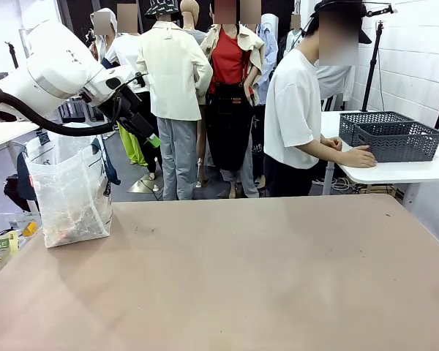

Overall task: Transfer purchased items from the store into the shopping bag.
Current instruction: Move the Reusable shopping bag to the right side of the table.

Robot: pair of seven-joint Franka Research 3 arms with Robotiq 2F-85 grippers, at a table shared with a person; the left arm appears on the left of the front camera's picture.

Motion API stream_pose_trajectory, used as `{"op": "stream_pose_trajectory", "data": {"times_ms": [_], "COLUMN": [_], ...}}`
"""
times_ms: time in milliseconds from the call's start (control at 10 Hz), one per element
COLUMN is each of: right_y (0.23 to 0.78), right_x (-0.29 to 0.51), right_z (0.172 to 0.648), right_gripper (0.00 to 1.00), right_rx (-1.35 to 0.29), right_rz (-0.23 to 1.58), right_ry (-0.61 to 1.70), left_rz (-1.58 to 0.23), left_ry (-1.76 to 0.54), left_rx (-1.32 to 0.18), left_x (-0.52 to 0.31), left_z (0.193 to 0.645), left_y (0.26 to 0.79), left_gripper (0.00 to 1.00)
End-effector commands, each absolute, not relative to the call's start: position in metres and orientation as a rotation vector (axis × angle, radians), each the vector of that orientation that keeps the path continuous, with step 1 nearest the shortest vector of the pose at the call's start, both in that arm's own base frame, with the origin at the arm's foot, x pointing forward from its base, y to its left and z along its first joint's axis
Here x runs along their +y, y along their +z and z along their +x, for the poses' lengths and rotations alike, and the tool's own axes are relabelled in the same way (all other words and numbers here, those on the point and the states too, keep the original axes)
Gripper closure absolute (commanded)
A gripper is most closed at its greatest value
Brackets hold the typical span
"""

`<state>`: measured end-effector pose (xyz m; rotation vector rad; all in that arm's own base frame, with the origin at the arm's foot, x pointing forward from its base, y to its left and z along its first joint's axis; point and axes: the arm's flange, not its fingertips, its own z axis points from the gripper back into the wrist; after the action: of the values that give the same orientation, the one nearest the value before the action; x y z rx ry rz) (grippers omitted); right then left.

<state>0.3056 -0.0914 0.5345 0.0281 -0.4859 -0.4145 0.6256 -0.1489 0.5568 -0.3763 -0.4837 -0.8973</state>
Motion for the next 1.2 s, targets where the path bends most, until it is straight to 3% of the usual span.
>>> {"op": "stream_pose_trajectory", "data": {"times_ms": [0, 1100], "right_y": [0.5321, 0.5321], "right_x": [-0.0926, -0.0926], "right_z": [0.3028, 0.3028], "right_gripper": [0.0, 0.0], "right_rx": [-0.474, -0.474], "right_rz": [0.021, 0.021], "right_ry": [-0.408, -0.408], "left_rz": [-0.372, -0.372], "left_ry": [-0.887, -0.887], "left_rx": [-0.496, -0.496], "left_x": [-0.1483, -0.1483], "left_z": [0.6267, 0.6267], "left_y": [0.5574, 0.5574], "left_gripper": [0.0, 0.0]}}
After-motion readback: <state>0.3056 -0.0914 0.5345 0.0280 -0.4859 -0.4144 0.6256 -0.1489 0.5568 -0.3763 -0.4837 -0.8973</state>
